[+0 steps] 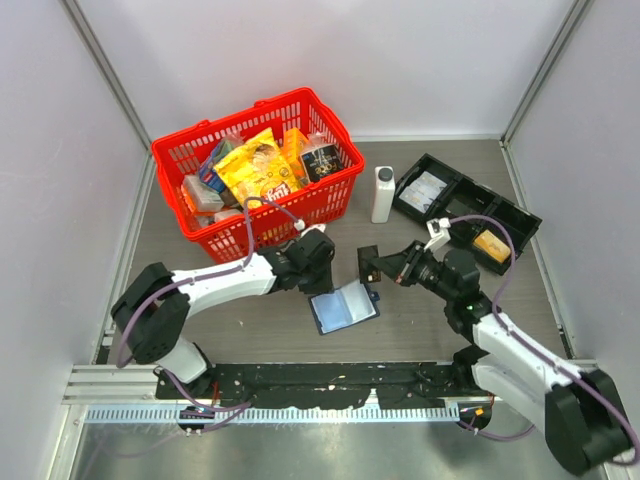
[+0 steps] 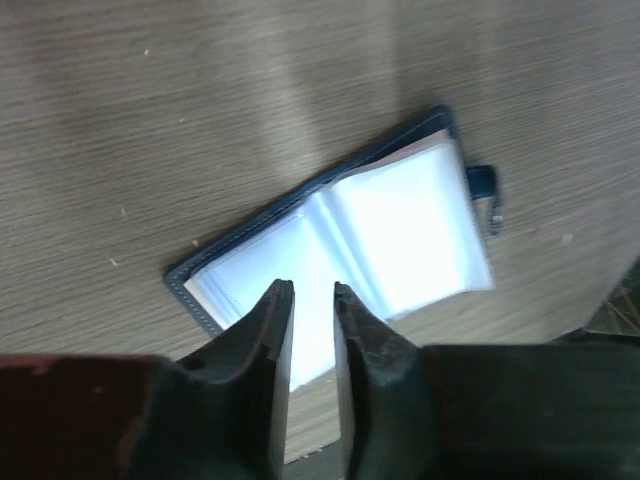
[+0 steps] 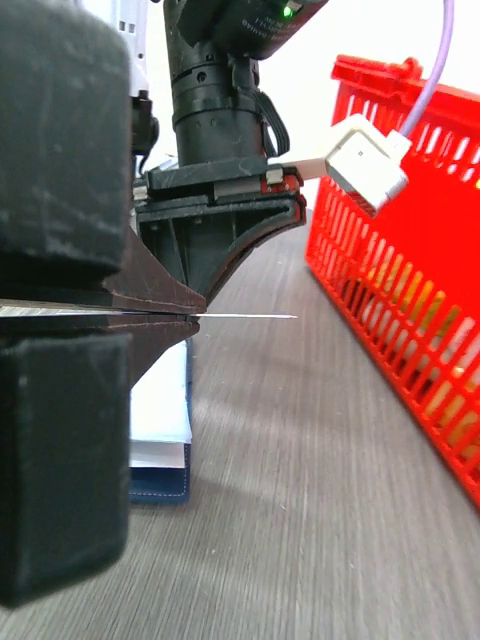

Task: Take the credit cards out of the card holder
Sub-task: Place the credit card in the storage box.

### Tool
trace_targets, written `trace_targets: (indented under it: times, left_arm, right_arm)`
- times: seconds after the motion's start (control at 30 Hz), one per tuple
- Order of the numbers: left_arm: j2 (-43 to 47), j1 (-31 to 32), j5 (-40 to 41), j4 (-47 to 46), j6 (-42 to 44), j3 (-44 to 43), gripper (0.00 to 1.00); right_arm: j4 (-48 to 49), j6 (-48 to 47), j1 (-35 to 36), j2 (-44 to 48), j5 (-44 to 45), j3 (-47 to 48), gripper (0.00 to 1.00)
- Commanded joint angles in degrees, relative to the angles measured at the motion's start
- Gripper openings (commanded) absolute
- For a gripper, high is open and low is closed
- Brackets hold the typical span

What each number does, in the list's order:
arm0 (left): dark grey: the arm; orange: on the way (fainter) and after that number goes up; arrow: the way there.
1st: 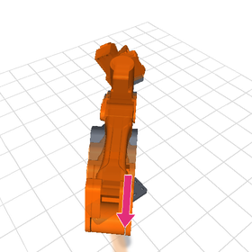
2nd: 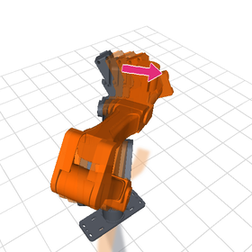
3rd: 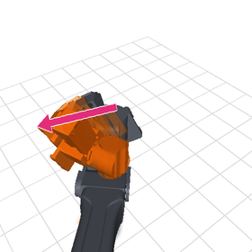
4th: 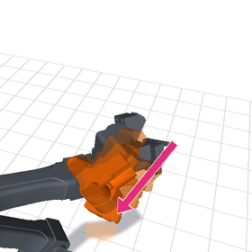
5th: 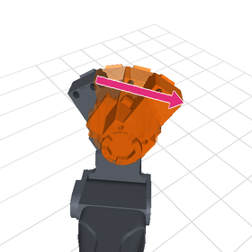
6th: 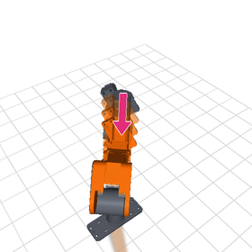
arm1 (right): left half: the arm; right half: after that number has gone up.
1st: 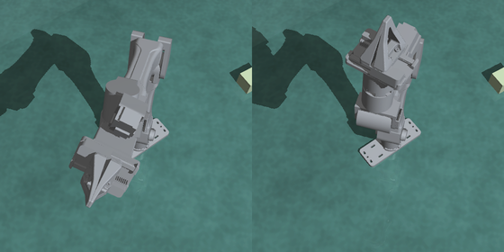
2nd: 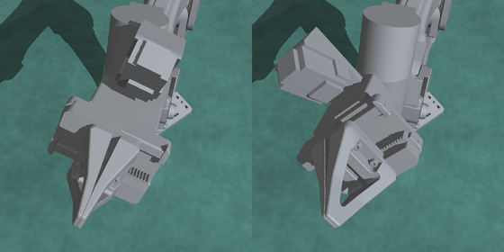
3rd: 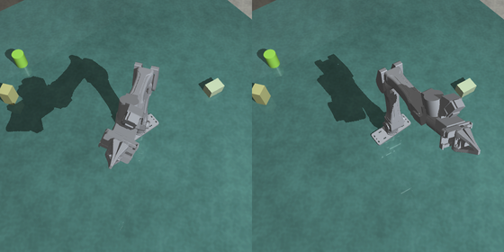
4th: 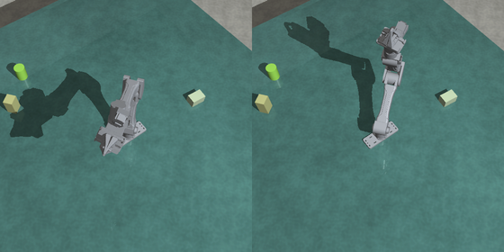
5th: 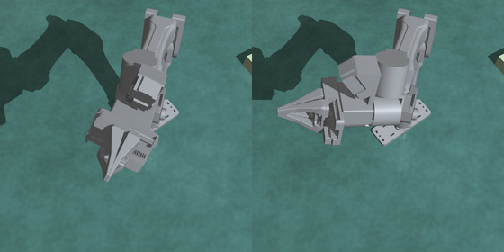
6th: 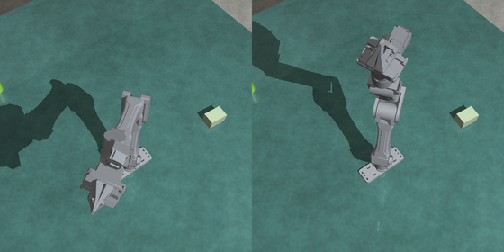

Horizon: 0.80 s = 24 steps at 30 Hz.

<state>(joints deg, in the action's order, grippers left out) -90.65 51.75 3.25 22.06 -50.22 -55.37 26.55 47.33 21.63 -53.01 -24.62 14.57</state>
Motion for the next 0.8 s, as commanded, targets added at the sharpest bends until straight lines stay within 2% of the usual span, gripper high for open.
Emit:
trace_targets:
  times: [0.0, 0.03, 0.2, 0.27, 0.47, 0.63, 0.77]
  left_arm:
    - [7.23, 0.28, 1.06, -4.56, 0.65, -2.63, 0.35]
    - [8.81, 0.37, 1.23, -6.23, 0.47, -2.29, 0.44]
    - [16.19, 0.72, 2.20, -17.91, -0.67, 1.05, 0.81]
    - [18.57, 0.90, 1.94, -23.71, -1.46, 3.16, 0.89]
    - [22.01, 2.57, -0.08, -41.99, -2.26, 8.00, 0.92]
    - [19.47, 4.41, -1.31, -50.43, -1.02, 7.56, 0.90]
    - [15.87, 5.91, -2.98, -54.58, -1.90, 6.25, 0.84]
  right_arm:
    - [-11.51, -0.23, -0.18, 11.49, 8.79, 1.16, 0.01]
    - [-11.86, 0.91, -0.18, 13.01, 9.58, 0.99, 0.01]
    - [-9.86, 5.65, -0.18, 25.31, 13.37, -0.33, 0.01]
    - [-8.62, 7.33, -0.10, 29.27, 14.95, -1.12, 0.01]
    - [-4.67, 11.81, -0.18, 37.01, 17.59, -3.49, 0.01]
    - [-0.01, 15.95, -0.18, 39.21, 17.85, -4.72, 0.01]
    - [0.96, 17.27, -0.18, 40.35, 18.12, -4.90, 0.01]
